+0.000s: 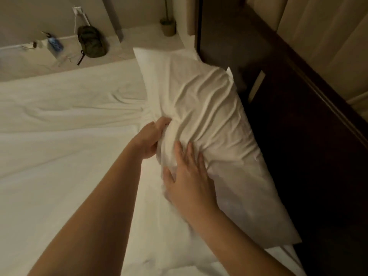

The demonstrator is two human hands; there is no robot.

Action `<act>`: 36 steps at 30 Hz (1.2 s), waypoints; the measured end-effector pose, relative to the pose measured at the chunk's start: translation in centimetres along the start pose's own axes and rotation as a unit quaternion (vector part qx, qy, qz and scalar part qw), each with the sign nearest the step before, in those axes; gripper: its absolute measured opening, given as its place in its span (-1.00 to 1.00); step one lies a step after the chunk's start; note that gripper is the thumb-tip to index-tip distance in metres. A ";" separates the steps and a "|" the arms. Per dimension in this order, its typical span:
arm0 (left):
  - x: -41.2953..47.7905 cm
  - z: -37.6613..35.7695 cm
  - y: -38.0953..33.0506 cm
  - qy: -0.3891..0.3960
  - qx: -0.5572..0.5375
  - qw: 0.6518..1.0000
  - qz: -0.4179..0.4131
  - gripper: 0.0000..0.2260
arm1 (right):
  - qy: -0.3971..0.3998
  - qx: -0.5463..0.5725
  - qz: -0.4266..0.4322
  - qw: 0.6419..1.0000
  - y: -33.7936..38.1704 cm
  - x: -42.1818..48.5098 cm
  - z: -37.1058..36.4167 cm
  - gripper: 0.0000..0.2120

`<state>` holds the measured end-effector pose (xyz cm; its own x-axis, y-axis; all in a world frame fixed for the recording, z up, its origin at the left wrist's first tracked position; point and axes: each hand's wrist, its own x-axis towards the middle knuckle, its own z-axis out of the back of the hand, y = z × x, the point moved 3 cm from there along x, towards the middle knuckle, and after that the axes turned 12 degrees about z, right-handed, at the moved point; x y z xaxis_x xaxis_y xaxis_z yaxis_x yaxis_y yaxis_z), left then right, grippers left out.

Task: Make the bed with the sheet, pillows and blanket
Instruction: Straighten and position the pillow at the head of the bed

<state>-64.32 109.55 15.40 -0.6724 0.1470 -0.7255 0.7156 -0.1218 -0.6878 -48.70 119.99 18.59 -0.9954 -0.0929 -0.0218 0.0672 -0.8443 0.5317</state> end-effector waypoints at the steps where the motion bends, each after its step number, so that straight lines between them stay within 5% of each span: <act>1: 0.5 1.0 1.4 -0.007 0.025 0.999 0.029 -0.58 | 0.018 0.013 0.004 1.000 -0.2 0.2 -1.3 -0.33; 4: 1.3 2.4 6.6 -0.029 0.050 0.995 0.080 -0.54 | 0.042 -0.006 -0.017 0.999 -2.8 0.6 -3.8 -0.38; 9: 1.0 2.1 12.7 0.005 0.043 0.999 0.023 -0.69 | -0.036 -0.067 -0.090 0.993 -10.4 0.3 -3.8 -0.40; 15: 1.9 0.7 15.2 -0.058 -0.015 0.998 0.020 -0.66 | -0.053 -0.102 -0.180 0.977 -17.3 0.2 -1.6 -0.29; 22: 2.7 -0.3 16.2 -0.098 -0.029 0.995 -0.001 -0.57 | -0.016 -0.109 -0.178 0.978 -20.5 1.2 -1.1 -0.20; 29: 3.2 -0.6 17.5 -0.127 -0.037 0.991 -0.001 -0.26 | -0.013 0.082 -0.277 0.957 -25.1 0.8 0.5 -0.10; 32: 2.7 -1.2 17.1 -0.107 -0.076 0.991 -0.020 -0.46 | -0.049 0.207 -0.274 0.938 -25.4 0.4 0.9 -0.15; 36: 1.1 -1.7 14.9 -0.113 -0.072 0.989 -0.069 -0.59 | -0.132 0.260 -0.207 0.934 -22.8 0.8 2.5 -0.45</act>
<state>-54.04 109.60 4.42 -0.7787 -0.0720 -0.6232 0.6230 0.0275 -0.7817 -51.21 140.50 8.52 -0.9154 0.3760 -0.1438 -0.3010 -0.4020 0.8648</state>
